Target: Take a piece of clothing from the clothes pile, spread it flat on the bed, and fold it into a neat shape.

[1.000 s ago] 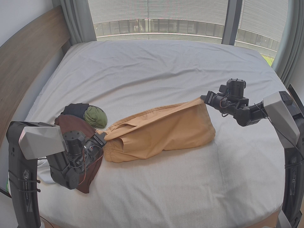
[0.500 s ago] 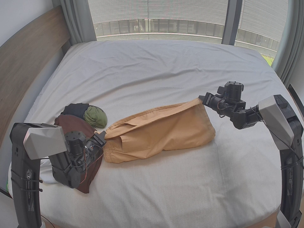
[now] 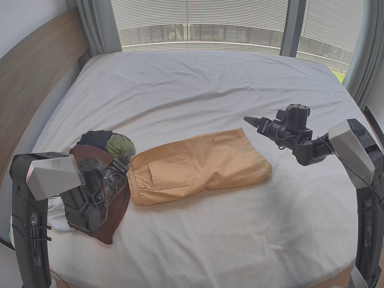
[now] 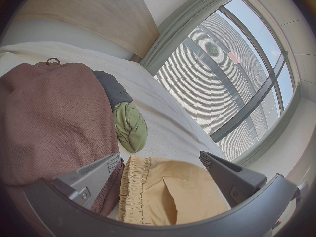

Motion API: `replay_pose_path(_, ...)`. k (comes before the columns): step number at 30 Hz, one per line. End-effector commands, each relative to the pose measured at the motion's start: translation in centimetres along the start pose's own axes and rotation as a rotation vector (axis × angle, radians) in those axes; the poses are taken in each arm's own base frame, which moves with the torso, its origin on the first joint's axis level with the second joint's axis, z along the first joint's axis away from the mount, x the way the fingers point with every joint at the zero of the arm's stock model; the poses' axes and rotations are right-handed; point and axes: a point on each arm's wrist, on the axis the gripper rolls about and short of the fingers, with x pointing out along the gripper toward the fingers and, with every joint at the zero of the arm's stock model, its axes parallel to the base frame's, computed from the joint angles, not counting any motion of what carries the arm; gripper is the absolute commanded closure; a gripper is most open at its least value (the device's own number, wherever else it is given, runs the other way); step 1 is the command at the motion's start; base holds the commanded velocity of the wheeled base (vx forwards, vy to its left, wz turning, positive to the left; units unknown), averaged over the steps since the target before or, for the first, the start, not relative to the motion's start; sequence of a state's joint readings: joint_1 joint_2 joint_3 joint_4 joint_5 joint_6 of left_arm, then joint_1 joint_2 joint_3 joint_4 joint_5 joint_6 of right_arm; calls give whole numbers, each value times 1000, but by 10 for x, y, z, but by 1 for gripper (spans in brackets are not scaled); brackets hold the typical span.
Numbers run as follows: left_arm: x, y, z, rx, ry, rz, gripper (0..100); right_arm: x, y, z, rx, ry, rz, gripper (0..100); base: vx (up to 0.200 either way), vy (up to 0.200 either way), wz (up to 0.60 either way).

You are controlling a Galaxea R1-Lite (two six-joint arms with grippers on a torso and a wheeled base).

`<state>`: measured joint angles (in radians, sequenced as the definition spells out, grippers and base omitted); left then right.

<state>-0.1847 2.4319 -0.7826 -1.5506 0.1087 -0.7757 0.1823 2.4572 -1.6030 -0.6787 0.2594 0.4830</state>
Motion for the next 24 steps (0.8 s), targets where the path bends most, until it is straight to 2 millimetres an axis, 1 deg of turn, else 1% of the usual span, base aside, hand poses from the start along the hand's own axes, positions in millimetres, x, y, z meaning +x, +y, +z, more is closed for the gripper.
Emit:
replay_pose_path(1, -17, -16, 16, -4, 3, -32, 0, -37, 19, 5, 9, 42, -8, 0, 0, 0, 0)
replay_pose_path(5, -39, -32, 21, -1, 72, -105, 0, -62, 23, -6, 26, 95, -28, 0, 0, 0, 0)
replay_pose_path(9, -54, -44, 16, 7, 136, -153, 0, -76, 19, -21, 108, 129, -58, 0, 0, 0, 0)
replay_pose_path(12, -57, -47, 11, 29, 153, -160, 0, -83, 13, -34, 131, 163, -84, 0, 0, 0, 0)
replay_pose_path(13, -58, -46, 9, 58, 159, -160, 0, -88, 10, -41, 137, 184, -98, 0, 0, 0, 0)
replay_pose_path(15, -58, -44, 7, 95, 163, -157, 0, -95, 7, -50, 147, 206, -110, 0, 0, 0, 0)
replay_pose_path(21, -57, -39, 1, 106, 181, -143, 0, -110, -1, -73, 164, 242, -130, 0, 0, 0, 0)
replay_pose_path(24, -55, -34, -3, 111, 192, -127, 0, -110, -4, -80, 167, 242, -134, 0, 0, 0, 0)
